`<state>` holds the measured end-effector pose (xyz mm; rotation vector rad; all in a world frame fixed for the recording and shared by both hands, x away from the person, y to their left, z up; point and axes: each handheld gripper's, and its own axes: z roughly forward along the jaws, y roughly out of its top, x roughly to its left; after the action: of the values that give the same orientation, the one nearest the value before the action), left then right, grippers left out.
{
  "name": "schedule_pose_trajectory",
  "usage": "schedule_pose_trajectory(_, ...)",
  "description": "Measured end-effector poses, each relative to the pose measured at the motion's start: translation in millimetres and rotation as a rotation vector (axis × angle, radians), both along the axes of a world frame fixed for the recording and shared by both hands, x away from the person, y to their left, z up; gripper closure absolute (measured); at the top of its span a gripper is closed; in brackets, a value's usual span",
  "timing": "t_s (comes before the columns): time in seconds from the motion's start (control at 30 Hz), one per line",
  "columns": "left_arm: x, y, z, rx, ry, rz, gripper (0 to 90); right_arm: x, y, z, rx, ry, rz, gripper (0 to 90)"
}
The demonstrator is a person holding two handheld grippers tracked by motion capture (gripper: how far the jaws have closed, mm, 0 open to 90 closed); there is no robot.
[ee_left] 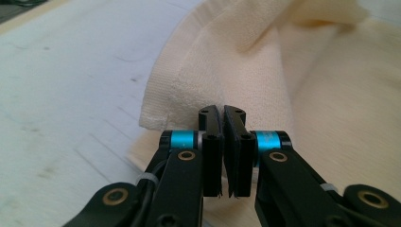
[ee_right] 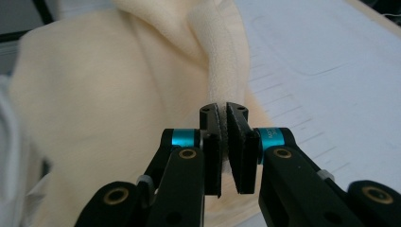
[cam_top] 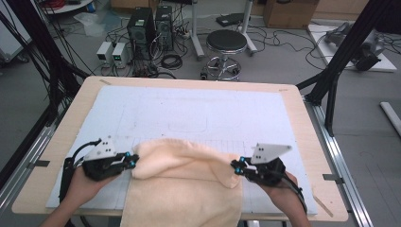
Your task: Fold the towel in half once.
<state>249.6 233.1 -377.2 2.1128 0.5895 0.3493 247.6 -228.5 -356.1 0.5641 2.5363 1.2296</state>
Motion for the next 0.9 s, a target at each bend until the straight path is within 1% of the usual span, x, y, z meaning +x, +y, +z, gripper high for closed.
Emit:
schedule_pose_trajectory(0.03, -9.9, 1.1, -1.8, -0.001, 0.010, -0.022, 85.7, -9.0, -0.7, -0.7, -0.005, 0.000, 0.017, 84.9)
schedule_pose_trajectory(0.07, -18.8, 2.4, -4.4, 0.005, 0.027, -0.051, 85.6, -17.6, -2.4, -1.6, 0.001, 0.011, 0.034, 84.7)
schedule_pose_trajectory(0.1, -26.3, 3.2, -7.5, 0.011, 0.048, -0.084, 85.5, -24.7, -4.4, -3.2, 0.022, 0.028, 0.053, 83.8)
schedule_pose_trajectory(0.13, -32.8, 3.8, -10.6, 0.019, 0.055, -0.104, 85.0, -30.3, -6.6, -5.2, 0.040, 0.043, 0.071, 81.4)
schedule_pose_trajectory(0.17, -37.3, 4.6, -12.8, 0.024, 0.058, -0.116, 82.8, -34.1, -8.9, -6.8, 0.047, 0.053, 0.073, 78.9)
schedule_pose_trajectory(0.2, -39.4, 5.7, -14.0, 0.017, 0.071, -0.126, 78.6, -35.9, -11.4, -7.9, 0.050, 0.063, 0.074, 76.5)
schedule_pose_trajectory(0.27, -37.9, 8.0, -12.2, 0.004, 0.074, -0.125, 70.7, -34.2, -16.0, -9.3, 0.066, 0.071, 0.059, 72.2)
schedule_pose_trajectory(0.3, -35.9, 8.5, -10.5, -0.006, 0.066, -0.117, 67.7, -31.8, -17.5, -9.7, 0.071, 0.074, 0.053, 71.0)
schedule_pose_trajectory(0.37, -28.8, 8.3, -6.9, -0.014, 0.059, -0.106, 66.5, -24.6, -18.1, -10.4, 0.066, 0.073, 0.033, 68.7)
schedule_pose_trajectory(0.4, -24.9, 7.3, -5.4, -0.020, 0.053, -0.101, 65.7, -19.7, -17.5, -10.5, 0.073, 0.082, 0.031, 67.7)
schedule_pose_trajectory(0.43, -21.0, 6.4, -4.1, -0.018, 0.046, -0.098, 64.5, -15.5, -16.5, -9.9, 0.085, 0.083, 0.035, 66.5)
schedule_pose_trajectory(0.5, -13.5, 4.6, -3.2, -0.034, 0.045, -0.093, 62.6, -7.7, -13.0, -8.8, 0.087, 0.086, 0.047, 65.1)
schedule_pose_trajectory(0.53, -6.8, 3.6, -4.1, -0.031, 0.041, -0.080, 62.4, -3.8, -11.4, -8.9, 0.081, 0.087, 0.045, 64.2)
schedule_pose_trajectory(0.57, -4.1, 3.4, -4.7, -0.029, 0.038, -0.075, 61.7, 3.7, -9.2, -11.1, 0.058, 0.078, 0.033, 63.6)
schedule_pose_trajectory(0.6, 0.7, 2.8, -6.4, -0.030, 0.039, -0.053, 61.4, 5.9, -8.2, -12.2, 0.050, 0.081, 0.022, 62.8)
schedule_pose_trajectory(0.67, 11.8, 2.6, -10.8, -0.029, 0.043, -0.024, 60.8, 16.6, -5.8, -18.0, 0.012, 0.075, -0.004, 60.0)
schedule_pose_trajectory(0.7, 17.2, 2.0, -13.2, -0.031, 0.047, -0.005, 60.2, 21.9, -5.1, -21.0, 0.006, 0.078, -0.017, 59.0)
schedule_pose_trajectory(0.73, 23.3, 0.5, -15.9, -0.027, 0.050, 0.019, 58.4, 27.3, -4.4, -24.0, -0.005, 0.070, -0.026, 58.0)
schedule_pose_trajectory(0.77, 27.1, -0.4, -17.3, -0.019, 0.049, 0.025, 56.5, 33.1, -3.5, -27.8, -0.019, 0.064, -0.040, 56.5)
schedule_pose_trajectory(0.8, 32.1, -1.9, -19.0, -0.009, 0.044, 0.036, 56.3, 36.7, -2.9, -30.2, -0.020, 0.063, -0.046, 55.7)
schedule_pose_trajectory(0.87, 42.2, -4.8, -22.5, 0.013, 0.042, 0.067, 56.1, 45.8, -1.0, -36.7, -0.039, 0.055, -0.054, 53.2)
schedule_pose_trajectory(0.9, 47.4, -5.7, -24.4, 0.016, 0.046, 0.078, 55.2, 49.0, 0.5, -39.5, -0.055, 0.062, -0.067, 52.5)
